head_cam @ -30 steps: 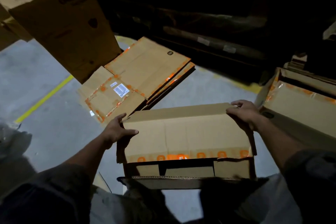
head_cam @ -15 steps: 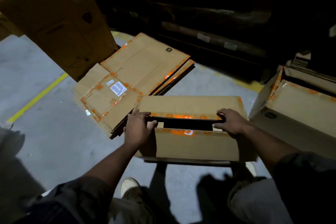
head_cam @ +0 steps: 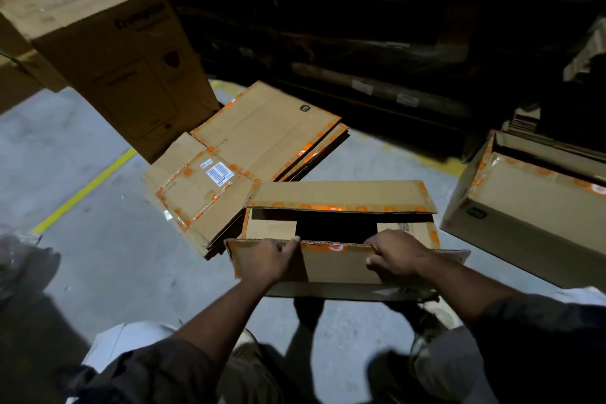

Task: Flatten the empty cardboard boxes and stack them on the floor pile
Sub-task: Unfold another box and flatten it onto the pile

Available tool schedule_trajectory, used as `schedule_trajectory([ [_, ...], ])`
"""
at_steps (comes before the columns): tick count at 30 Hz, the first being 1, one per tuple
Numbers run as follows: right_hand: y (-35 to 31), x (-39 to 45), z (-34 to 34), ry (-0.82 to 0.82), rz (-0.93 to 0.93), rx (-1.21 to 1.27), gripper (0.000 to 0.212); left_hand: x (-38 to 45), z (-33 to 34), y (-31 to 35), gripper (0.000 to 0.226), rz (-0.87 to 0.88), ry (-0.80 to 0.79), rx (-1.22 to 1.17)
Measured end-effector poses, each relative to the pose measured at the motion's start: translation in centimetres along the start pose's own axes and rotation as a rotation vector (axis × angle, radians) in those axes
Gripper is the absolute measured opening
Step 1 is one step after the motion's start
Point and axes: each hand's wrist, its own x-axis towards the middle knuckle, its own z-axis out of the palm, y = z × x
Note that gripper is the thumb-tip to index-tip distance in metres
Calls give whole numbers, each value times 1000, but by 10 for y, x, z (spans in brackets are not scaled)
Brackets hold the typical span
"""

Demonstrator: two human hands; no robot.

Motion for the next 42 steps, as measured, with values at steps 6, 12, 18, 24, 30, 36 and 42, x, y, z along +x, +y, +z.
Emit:
schedule_trajectory([
  [6, -41, -22, 10, 264, 38, -51, 20, -29, 22, 30, 97, -126, -179, -554],
  [12, -112, -40, 45, 382, 175, 256, 21, -37, 23, 49, 53, -172, -200, -811],
  [18, -122, -18, 38, 195, -12, 463, 31, -14, 19, 29, 38, -102, 39, -564],
  [24, -44, 3, 30, 247, 288, -60, 74, 22, -6, -1, 26, -153, 289, -426],
  [30, -31, 2, 61, 95, 560, 300, 142, 41, -21, 8, 30, 45, 417, -357],
  [36, -59, 24, 76, 62, 560, 159, 110, 41, -9, 5, 33, 73, 357, -307],
  [42, -40, 23, 39, 292, 600, 264, 44, 38, -10, -11, 43, 79, 415, -171],
])
